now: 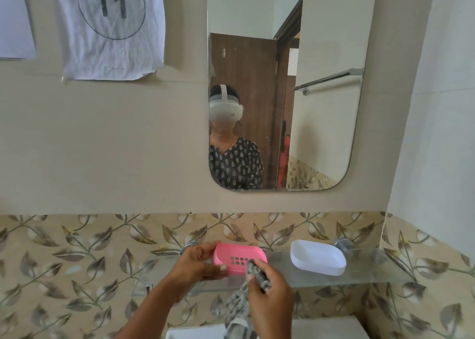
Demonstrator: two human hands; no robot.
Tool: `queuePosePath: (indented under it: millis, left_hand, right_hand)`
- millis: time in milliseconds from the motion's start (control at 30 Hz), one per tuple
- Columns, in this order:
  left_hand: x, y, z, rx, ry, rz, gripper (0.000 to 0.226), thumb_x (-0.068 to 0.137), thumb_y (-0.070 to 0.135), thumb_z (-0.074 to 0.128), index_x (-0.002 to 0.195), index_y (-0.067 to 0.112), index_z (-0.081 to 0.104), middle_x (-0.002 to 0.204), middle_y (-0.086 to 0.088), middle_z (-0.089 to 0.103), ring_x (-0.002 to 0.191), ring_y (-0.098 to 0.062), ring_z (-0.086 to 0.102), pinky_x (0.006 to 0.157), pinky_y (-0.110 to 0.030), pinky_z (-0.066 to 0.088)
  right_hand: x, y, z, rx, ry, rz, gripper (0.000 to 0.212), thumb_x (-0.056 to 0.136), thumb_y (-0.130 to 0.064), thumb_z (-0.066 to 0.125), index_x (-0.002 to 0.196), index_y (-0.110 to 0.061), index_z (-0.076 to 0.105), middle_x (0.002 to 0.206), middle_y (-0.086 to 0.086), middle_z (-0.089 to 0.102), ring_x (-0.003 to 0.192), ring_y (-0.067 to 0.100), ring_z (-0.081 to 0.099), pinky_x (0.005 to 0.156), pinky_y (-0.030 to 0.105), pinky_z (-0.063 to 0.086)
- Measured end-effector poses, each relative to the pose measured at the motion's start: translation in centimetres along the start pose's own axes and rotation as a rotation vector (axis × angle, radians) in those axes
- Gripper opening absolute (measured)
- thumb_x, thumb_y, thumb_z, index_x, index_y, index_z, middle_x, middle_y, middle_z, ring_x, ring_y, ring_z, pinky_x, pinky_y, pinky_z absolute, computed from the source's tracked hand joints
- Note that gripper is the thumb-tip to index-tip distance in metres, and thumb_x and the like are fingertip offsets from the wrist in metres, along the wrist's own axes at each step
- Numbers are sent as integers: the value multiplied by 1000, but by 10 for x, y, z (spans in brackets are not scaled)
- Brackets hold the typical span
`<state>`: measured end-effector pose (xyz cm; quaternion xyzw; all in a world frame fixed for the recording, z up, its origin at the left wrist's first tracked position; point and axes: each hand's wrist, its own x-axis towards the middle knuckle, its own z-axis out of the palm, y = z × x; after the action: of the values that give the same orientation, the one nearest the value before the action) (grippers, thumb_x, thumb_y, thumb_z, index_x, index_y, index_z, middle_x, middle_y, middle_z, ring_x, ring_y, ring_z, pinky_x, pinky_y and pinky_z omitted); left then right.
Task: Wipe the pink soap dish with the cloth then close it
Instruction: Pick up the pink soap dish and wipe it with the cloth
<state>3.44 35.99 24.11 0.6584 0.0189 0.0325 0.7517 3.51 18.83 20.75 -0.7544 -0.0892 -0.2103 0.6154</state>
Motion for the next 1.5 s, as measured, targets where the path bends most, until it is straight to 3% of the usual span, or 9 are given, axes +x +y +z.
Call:
queuePosePath:
  millis: [133, 367, 600, 800, 900, 1000, 1100, 1333, 1500]
  left_hand:
    - [0, 0, -1, 9, -16, 2, 52, 66, -18, 71, 103, 18, 64, 110, -4, 73, 96, -34, 69, 72, -35, 60]
    - [-3, 3, 2, 19, -35, 6, 53, 60, -14, 74, 101, 17, 65, 107, -2, 74, 95, -35, 70, 72, -35, 60]
    - [-3, 4, 3, 61, -25, 11, 49, 70, -21, 65, 100, 17, 64, 97, 1, 76, 85, -25, 72, 69, -31, 60]
    - [-2, 1, 0, 13, -22, 1, 56, 66, -21, 69, 108, 15, 61, 114, -3, 68, 92, -38, 70, 70, -35, 60]
    - [-1, 0, -2, 26, -31, 7, 59, 64, -18, 72, 109, 18, 62, 120, -4, 65, 96, -36, 69, 72, -36, 59]
    - [-1, 0, -3, 54, -39, 12, 64, 58, -11, 79, 111, 20, 61, 121, -2, 65, 102, -33, 67, 76, -41, 59]
    - [-2, 2, -1, 71, -42, 7, 70, 55, -8, 81, 117, 17, 59, 118, -1, 66, 100, -33, 68, 76, -40, 59]
    - [-5, 4, 0, 103, -60, 25, 67, 63, -19, 73, 115, 21, 59, 113, -8, 71, 86, -36, 71, 64, -33, 59]
    - [-5, 4, 0, 145, -66, 46, 68, 66, -24, 65, 115, 23, 61, 110, -9, 72, 88, -41, 69, 67, -37, 59]
  right_hand:
    - [16, 5, -15, -163, 24, -27, 36, 75, 7, 69, 106, -12, 72, 87, -2, 61, 74, 4, 58, 64, 0, 39]
    - [4, -1, 7, -283, -46, -40, 37, 76, 3, 70, 109, -13, 71, 93, 0, 58, 91, 23, 64, 80, 31, 50]
    - [-11, -17, 36, -240, -118, -124, 38, 71, 5, 70, 105, -13, 74, 99, 7, 64, 93, 26, 65, 84, 30, 50]
    - [2, -13, 12, -379, -171, -100, 34, 81, 0, 64, 111, -14, 71, 106, 6, 62, 96, 21, 61, 84, 22, 46]
    - [23, -14, -11, -479, -215, -29, 24, 88, -6, 59, 105, -18, 71, 105, 1, 65, 84, 12, 60, 62, 11, 47]
    - [46, -22, -28, -476, -193, -7, 25, 86, -2, 57, 100, -17, 71, 97, 0, 71, 74, 9, 63, 49, 12, 49]
    - [68, -34, -29, -423, -149, -47, 33, 81, 1, 61, 107, -20, 67, 99, -1, 69, 79, 10, 62, 49, 9, 45]
    - [85, -39, 18, -583, -406, 0, 9, 82, -4, 68, 90, -7, 72, 89, 6, 72, 77, 15, 68, 64, 25, 57]
    - [73, -45, 33, -475, -495, -169, 26, 81, -3, 66, 97, -23, 62, 102, -1, 66, 89, 16, 63, 62, 24, 54]
